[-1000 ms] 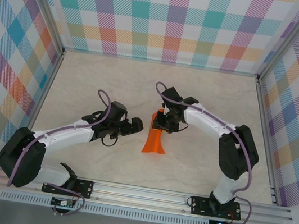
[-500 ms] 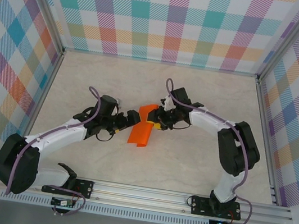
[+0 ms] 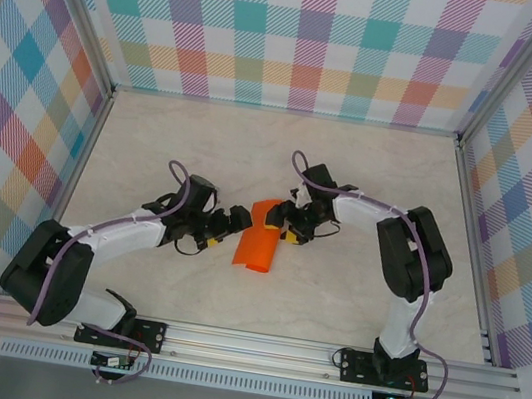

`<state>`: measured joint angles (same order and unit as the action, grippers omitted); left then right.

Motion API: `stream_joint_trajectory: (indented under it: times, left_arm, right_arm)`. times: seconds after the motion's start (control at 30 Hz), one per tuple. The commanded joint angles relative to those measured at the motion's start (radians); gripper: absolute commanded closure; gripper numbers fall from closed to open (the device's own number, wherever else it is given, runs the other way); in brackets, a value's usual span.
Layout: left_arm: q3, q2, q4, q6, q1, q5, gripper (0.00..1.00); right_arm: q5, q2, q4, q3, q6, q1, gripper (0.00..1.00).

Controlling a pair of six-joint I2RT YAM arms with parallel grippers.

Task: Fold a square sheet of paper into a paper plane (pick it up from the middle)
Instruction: First fold in half a square sheet of paper at the center of the table.

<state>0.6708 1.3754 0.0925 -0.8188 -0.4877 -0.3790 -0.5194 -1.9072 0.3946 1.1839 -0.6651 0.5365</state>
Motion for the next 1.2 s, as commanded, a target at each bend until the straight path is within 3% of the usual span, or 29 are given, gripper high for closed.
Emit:
stream_joint_trajectory:
  times: [0.0, 0.4, 0.83, 1.1, 1.17]
  left_arm:
    - [0.026, 0.035, -0.04, 0.008, -0.004, -0.044, 0.02]
    - [0.114, 0.183, -0.074, 0.047, -0.037, -0.121, 0.23]
    - [0.151, 0.256, -0.147, 0.065, -0.054, -0.215, 0.64]
    - [0.173, 0.263, -0.101, 0.103, -0.054, -0.182, 1.0]
    - [0.183, 0.263, -0.084, 0.114, -0.055, -0.168, 1.0]
  right_arm:
    - [0.028, 0.081, 0.034, -0.033, 0.021, -0.016, 0.35]
    - [0.001, 0.115, -0.034, -0.128, -0.022, -0.044, 0.34]
    - [0.01, 0.115, -0.036, -0.134, -0.042, -0.047, 0.35]
    - [0.022, 0.148, -0.077, -0.177, -0.072, -0.046, 0.35]
    - [0.031, 0.168, -0.093, -0.197, -0.085, -0.046, 0.35]
